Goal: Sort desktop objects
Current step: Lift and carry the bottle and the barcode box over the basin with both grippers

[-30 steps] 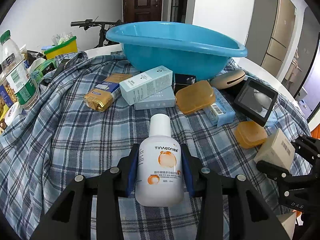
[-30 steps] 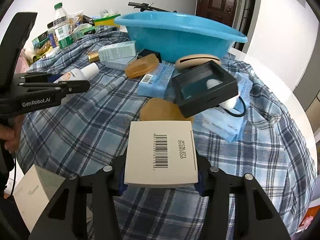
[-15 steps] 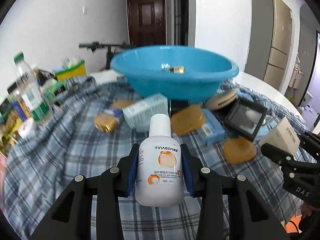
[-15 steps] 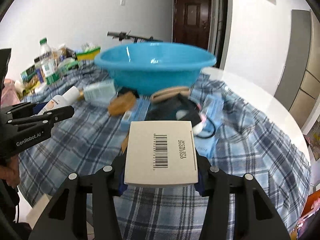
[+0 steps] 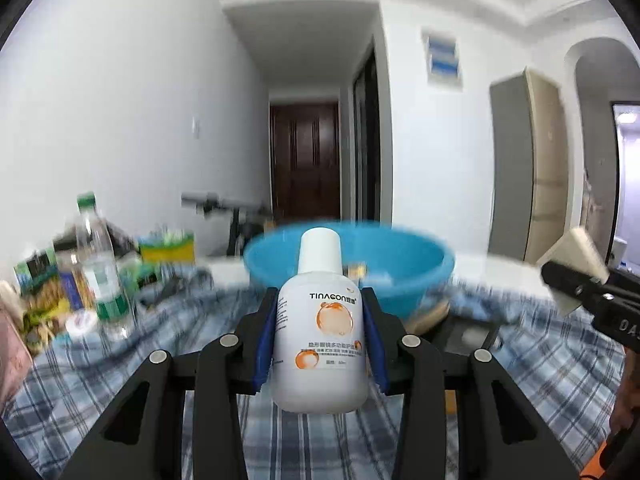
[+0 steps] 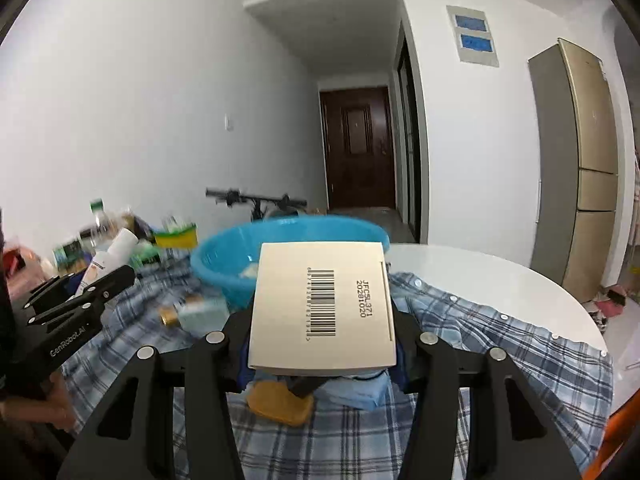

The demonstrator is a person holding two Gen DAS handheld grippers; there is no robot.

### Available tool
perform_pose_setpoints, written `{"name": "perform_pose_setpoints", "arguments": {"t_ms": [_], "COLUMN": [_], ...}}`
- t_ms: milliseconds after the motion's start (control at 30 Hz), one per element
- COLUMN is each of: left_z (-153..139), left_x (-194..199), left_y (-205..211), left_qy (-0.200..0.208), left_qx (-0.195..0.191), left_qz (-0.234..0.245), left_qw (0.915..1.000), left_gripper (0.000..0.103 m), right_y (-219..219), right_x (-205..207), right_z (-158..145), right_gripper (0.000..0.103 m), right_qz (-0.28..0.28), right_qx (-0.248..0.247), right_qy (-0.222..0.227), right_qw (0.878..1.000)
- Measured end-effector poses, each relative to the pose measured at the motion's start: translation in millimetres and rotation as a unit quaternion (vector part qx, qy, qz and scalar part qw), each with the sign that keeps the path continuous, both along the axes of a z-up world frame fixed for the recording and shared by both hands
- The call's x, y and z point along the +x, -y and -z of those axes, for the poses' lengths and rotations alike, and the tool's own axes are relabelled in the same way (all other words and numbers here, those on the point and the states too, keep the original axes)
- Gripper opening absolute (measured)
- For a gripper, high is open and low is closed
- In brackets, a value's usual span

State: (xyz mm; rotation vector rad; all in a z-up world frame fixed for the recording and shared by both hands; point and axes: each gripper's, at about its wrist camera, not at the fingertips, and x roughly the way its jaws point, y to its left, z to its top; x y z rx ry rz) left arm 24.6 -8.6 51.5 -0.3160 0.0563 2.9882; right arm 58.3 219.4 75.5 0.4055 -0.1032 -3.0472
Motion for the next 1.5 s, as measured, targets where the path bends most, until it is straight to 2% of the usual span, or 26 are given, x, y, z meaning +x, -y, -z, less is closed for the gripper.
{"name": "perform_pose_setpoints", "arguments": {"t_ms": [67, 133, 200, 333, 767, 1033, 1200, 1300, 1500], "left_z": [-5.9, -8.4, -8.2, -3.6, -7.2, -7.2, -6.6, -5.9, -12.2], "left_x": [8.9, 12.4, 9.8, 3.2, 6.5, -12.2, -25.8, -38.6, -55.7], "left_y": [-2.5, -5.6, -5.7, -2.1, -6.7, -11.8, -18.2, -17.6, -25.8], "left_qy": [-0.031, -0.042, -0.032, -0.004, -0.004, 0.009, 0.02, 0.036, 0.029], "left_qx": [-0.012, -0.025, -0.024, -0.005, -0.004, -0.002, -0.01, 0.001, -0.032], "left_qz": [-0.002, -0.006, -0.008, -0.006, 0.0, 0.013, 0.017, 0.028, 0.035], "left_qw": [0.9994, 0.9988, 0.9992, 1.0, 1.0, 0.9999, 0.9996, 0.999, 0.9984], "left_gripper": [0.042, 0.042, 0.042, 0.042, 0.042, 0.042, 0.042, 0.042, 0.042], "right_y": [2.3, 5.2, 6.2, 7.9, 17.1, 15.3, 14.3, 12.2, 16.6], "right_x": [1.2, 1.0, -4.0, -5.4, -2.9, -6.9, -11.8, -20.3, -43.4], "right_z": [-2.0, -3.0, -0.9, 0.8, 1.6, 3.8, -7.0, -19.7, -41.4], "right_gripper": [0.05, 0.05, 0.05, 0.05, 0.05, 0.05, 0.05, 0.05, 0.05], "right_qz": [0.002, 0.01, 0.003, -0.006, -0.027, -0.03, -0.022, -0.023, -0.006], "right_qx": [0.006, 0.015, 0.008, 0.005, 0.025, 0.023, 0.055, 0.06, 0.089], "right_qy": [-0.014, -0.013, 0.001, 0.003, -0.005, 0.003, -0.022, -0.038, -0.068], "right_qw": [1.0, 1.0, 1.0, 1.0, 0.999, 0.999, 0.998, 0.997, 0.994]}}
